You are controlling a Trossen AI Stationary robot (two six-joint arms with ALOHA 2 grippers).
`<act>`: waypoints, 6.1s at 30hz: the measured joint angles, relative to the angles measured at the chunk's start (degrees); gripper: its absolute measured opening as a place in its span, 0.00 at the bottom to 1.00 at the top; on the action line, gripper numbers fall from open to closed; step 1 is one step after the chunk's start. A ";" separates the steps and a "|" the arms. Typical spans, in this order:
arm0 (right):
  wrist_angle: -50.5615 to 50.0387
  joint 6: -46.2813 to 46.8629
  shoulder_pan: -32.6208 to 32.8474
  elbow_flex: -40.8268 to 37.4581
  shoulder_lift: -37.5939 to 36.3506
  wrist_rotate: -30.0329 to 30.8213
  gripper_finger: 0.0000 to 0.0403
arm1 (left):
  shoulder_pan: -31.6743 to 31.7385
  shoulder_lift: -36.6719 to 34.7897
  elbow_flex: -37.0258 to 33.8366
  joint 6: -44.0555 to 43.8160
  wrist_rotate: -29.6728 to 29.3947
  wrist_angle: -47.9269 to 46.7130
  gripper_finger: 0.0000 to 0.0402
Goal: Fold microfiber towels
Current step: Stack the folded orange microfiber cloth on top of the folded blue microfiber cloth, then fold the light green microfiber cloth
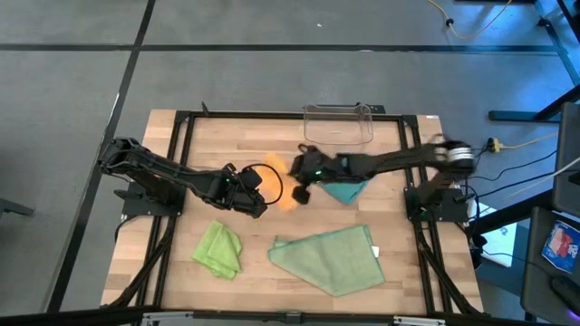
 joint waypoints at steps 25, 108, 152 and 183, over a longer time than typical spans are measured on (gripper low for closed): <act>-38.55 6.27 5.63 0.02 -26.72 -2.35 0.00 | 0.04 0.00 0.00 0.00 -0.15 0.12 0.41; 19.30 10.24 -10.43 -45.21 -16.97 4.17 0.49 | 2.91 0.00 0.00 -0.11 -3.38 2.23 0.41; -19.84 18.36 16.51 -34.12 -31.56 -24.28 0.49 | -2.86 7.34 -0.02 14.99 21.79 33.75 0.41; -7.91 70.47 26.62 -46.05 -31.76 -12.90 0.49 | -2.47 7.49 -0.04 22.52 19.06 33.42 0.41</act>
